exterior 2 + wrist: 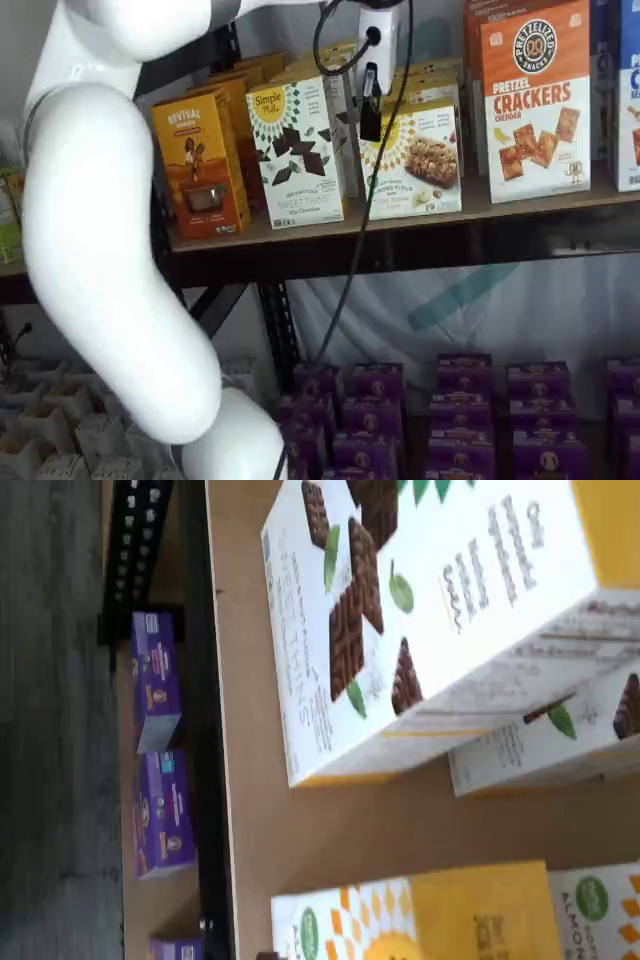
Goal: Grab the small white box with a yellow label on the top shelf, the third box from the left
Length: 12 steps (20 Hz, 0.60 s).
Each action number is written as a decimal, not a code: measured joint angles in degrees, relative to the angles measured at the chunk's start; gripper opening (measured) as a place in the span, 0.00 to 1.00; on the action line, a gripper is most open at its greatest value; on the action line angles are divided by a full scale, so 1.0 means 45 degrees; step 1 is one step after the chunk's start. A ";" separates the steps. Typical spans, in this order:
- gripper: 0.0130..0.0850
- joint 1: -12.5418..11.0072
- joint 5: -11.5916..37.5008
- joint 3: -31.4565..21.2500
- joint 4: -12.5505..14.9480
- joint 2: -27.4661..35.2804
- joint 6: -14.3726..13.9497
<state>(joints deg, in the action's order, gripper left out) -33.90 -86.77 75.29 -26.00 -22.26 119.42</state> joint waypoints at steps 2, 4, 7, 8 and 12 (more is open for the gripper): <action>1.00 0.0060 0.0053 0.0168 0.0158 0.0290 0.0023; 1.00 0.0138 -0.0005 0.0357 0.0374 0.0553 0.0010; 1.00 0.0275 -0.0091 0.0515 0.0754 0.0780 -0.0031; 1.00 0.0335 -0.0254 0.0647 0.0940 0.0923 -0.0074; 1.00 0.0556 -0.1103 0.1268 0.1677 0.1395 -0.0266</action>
<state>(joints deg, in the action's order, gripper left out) -31.40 -91.73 81.00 -18.45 -15.98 118.23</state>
